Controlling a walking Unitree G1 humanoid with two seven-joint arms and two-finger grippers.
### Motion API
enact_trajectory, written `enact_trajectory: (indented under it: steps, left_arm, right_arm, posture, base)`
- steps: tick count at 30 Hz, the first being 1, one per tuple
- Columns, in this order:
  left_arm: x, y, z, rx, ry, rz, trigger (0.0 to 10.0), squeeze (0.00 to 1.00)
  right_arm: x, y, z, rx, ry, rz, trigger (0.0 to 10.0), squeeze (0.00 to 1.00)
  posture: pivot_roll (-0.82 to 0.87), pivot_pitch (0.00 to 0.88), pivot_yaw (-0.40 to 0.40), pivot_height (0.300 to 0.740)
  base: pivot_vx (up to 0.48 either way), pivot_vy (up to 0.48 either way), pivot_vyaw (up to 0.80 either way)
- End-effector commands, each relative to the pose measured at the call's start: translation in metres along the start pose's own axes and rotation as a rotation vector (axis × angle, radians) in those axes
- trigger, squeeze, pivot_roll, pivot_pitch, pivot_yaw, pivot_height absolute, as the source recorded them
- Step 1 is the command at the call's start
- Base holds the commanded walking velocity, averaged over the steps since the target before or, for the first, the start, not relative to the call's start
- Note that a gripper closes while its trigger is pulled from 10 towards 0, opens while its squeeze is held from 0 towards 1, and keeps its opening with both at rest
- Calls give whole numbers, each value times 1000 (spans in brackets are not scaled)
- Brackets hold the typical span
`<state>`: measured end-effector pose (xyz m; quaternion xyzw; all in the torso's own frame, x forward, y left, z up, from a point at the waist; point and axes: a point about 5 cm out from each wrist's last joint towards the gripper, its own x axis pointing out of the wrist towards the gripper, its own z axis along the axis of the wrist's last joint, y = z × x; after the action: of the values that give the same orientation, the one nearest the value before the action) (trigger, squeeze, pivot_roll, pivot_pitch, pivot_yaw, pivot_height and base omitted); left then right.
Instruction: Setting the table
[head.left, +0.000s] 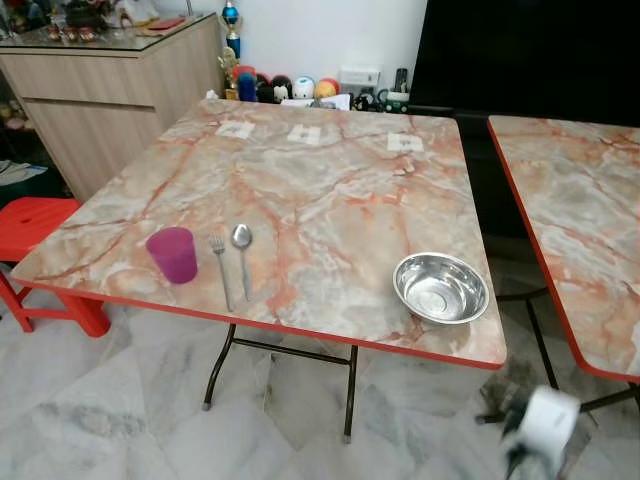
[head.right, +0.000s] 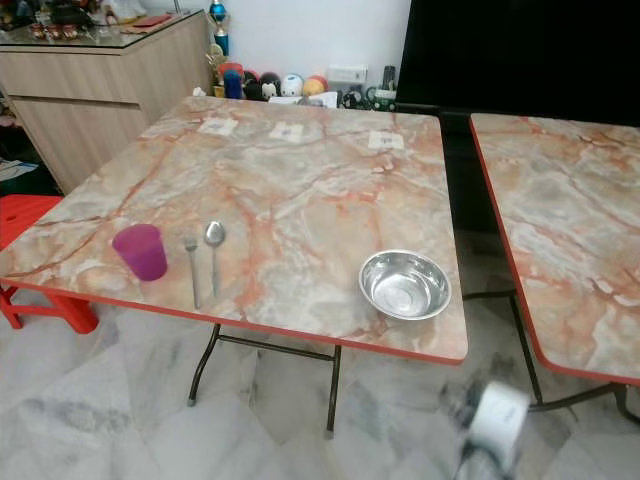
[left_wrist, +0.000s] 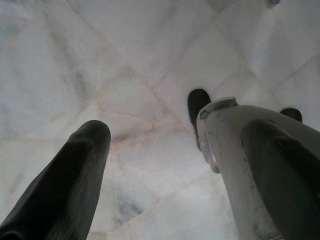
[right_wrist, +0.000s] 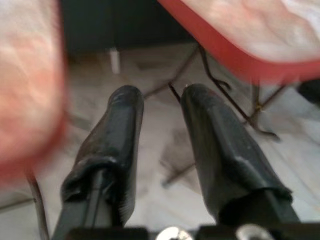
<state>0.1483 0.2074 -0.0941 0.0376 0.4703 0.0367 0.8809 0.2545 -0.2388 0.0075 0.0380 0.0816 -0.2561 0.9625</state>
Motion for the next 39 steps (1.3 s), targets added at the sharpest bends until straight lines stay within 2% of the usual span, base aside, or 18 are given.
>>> enact_trajectory:
  steps: [1,5,11,12,13,14,16,17,18,19,24,25,26,27,28,31,32,39]
  left_arm:
    - [-1,-1,-6,22,20,-12,10000,0]
    - [-1,-1,-6,23,17,-13,10000,0]
    - [-1,0,-5,28,18,-12,10000,0]
    - [-1,0,-5,29,19,-14,10000,0]
    - [-1,0,-4,30,19,-14,10000,0]
    - [-1,0,-4,31,19,-14,10000,0]
    - [-1,0,-4,32,19,-14,10000,0]
    - [-1,0,-4,32,19,-15,10000,0]
    - [-1,1,-4,33,19,-15,10000,0]
    - [-1,1,-3,34,18,-16,10000,0]
    - [0,1,-2,36,16,-17,10000,0]
    - [0,1,-2,38,15,-18,10000,0]
    - [0,1,-2,39,14,-18,10000,0]
    - [0,1,-1,39,14,-18,10000,0]
    - [0,1,-1,39,14,-18,10000,0]
    - [0,1,-1,39,13,-18,10000,0]
    - [0,1,-1,37,13,-17,10000,0]
    - [0,1,-1,33,13,-14,10000,0]
  right_arm:
    - [-16,1,-25,7,110,-3,10000,0]
    - [-17,5,-26,19,116,1,10000,0]
    - [-18,5,-11,-14,18,8,10000,0]
    - [-16,3,0,-3,-37,6,10000,0]
    - [-14,2,10,6,-81,11,10000,110]
    - [-14,2,13,8,-94,13,10000,110]
    - [-12,2,21,17,-127,17,10000,678]
    - [-11,3,27,23,-146,20,10000,820]
    - [-9,4,34,30,-165,23,10000,820]
    - [-7,6,41,50,-181,30,10000,1000]
    - [2,21,71,110,-238,78,10000,1000]
    - [7,31,83,132,-238,103,10000,925]
    - [9,35,86,140,-235,113,10000,925]
    - [10,37,88,144,-230,118,10000,141]
    - [12,43,93,176,-221,135,10000,0]
    - [18,60,106,224,-197,188,10000,0]
    - [21,69,111,278,-166,213,10000,0]
    - [24,74,119,328,-129,216,10000,0]
  posture:
    - [-44,34,-6,740]
    - [-35,40,-10,740]
    - [-39,61,-9,740]
    - [-42,66,-9,740]
    - [-44,70,-10,740]
    - [-44,70,-10,740]
    - [-47,74,-11,740]
    - [-50,77,-9,740]
    - [-50,77,-9,740]
    - [-49,79,-10,740]
    - [-49,84,-5,740]
    - [-48,85,-4,740]
    - [-48,85,-4,740]
    - [-47,85,-4,740]
    - [-46,86,-3,740]
    - [-40,86,-4,740]
    - [-37,86,-4,740]
    - [-34,90,-6,740]
  base:
    - [0,0,0]
    - [0,0,0]
    - [0,0,0]
    - [0,0,0]
    - [0,0,0]
    - [0,0,0]
    - [0,0,0]
    - [0,0,0]
    - [0,0,0]
    - [0,0,0]
    - [0,0,0]
    - [0,0,0]
    - [0,0,0]
    - [0,0,0]
    - [0,0,0]
    - [0,0,0]
    - [0,0,0]
    - [0,0,0]
